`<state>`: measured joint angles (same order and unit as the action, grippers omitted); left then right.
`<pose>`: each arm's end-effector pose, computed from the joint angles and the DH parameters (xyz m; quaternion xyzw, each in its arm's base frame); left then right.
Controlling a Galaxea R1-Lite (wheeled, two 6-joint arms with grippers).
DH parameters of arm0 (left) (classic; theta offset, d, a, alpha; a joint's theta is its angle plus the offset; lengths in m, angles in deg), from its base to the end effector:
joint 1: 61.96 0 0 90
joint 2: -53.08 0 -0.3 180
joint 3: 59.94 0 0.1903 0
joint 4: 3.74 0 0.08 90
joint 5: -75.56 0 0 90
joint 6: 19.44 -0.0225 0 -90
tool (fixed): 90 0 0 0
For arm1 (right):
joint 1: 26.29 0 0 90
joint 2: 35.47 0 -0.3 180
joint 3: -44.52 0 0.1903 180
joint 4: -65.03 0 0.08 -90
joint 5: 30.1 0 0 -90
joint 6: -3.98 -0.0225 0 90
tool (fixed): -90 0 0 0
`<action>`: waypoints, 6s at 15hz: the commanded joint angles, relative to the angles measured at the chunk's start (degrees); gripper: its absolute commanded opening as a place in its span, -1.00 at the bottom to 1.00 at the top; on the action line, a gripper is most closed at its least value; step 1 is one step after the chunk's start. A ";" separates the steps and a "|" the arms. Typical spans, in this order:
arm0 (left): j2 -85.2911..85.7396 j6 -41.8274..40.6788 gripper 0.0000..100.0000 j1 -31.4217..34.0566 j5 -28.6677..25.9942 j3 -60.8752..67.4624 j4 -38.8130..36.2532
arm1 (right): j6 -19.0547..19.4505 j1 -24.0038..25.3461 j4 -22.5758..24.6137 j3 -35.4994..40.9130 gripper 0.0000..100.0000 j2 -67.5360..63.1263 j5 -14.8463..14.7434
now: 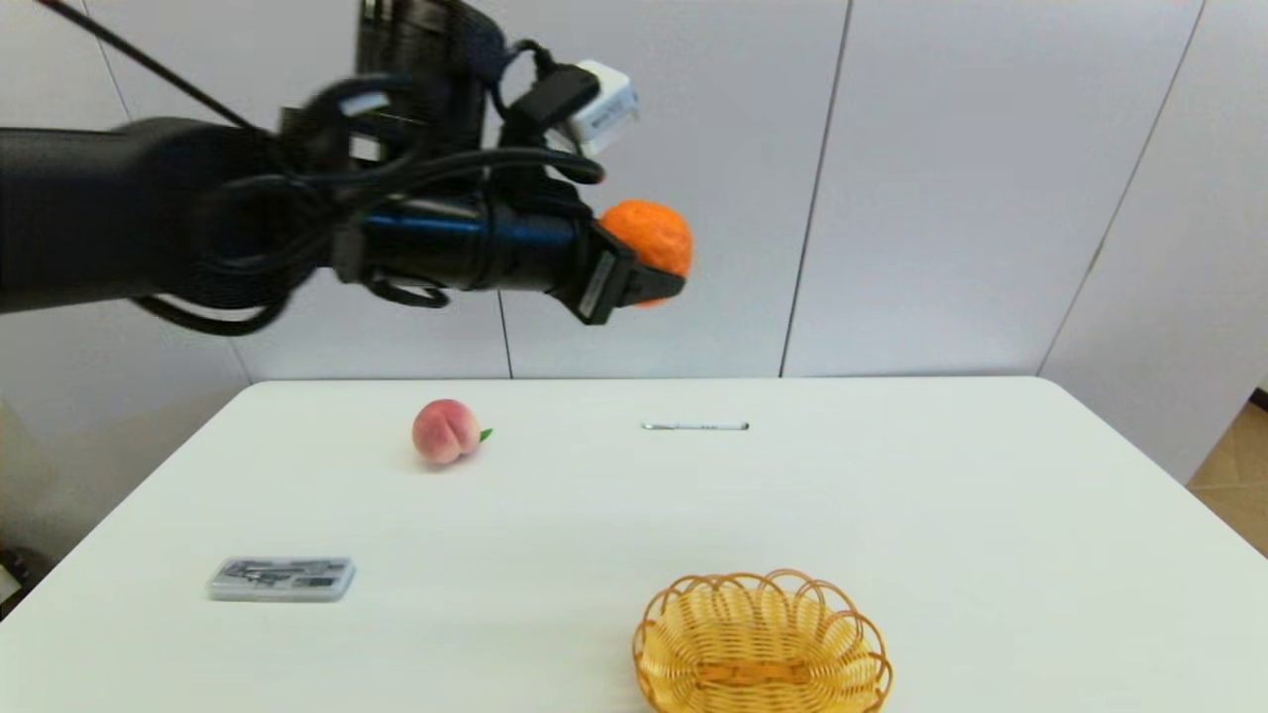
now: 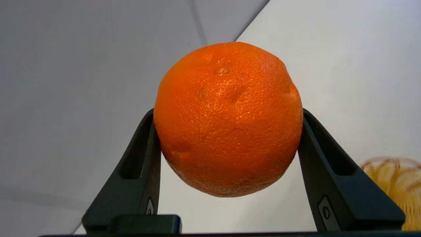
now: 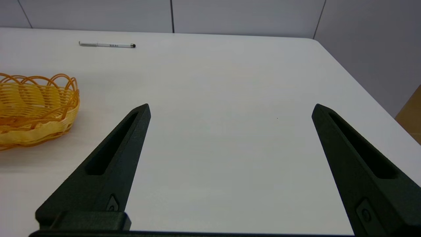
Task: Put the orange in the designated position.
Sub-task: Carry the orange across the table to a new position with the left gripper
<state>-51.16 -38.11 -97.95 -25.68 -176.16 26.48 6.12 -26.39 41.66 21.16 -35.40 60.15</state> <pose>0.2862 -0.2133 0.2983 0.1803 0.0886 -0.4154 0.8872 -0.0229 0.0001 0.0754 -0.0187 -0.0005 0.0013 0.9998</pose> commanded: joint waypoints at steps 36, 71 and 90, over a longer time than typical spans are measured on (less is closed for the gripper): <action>10.99 3.82 -1.00 40.03 2.19 39.59 -11.33 | 0.05 0.01 0.00 0.00 1.00 -0.07 0.02; -3.25 7.95 -1.00 25.26 2.01 40.65 -15.82 | 0.05 0.01 0.00 0.00 1.00 -0.07 0.02; -4.74 8.04 -1.00 25.26 2.01 42.14 -20.56 | 0.05 0.01 0.00 0.00 1.00 -0.07 0.02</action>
<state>-55.71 -29.93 -72.68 -23.62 -134.02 6.46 6.15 -26.39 41.66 21.16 -35.40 60.15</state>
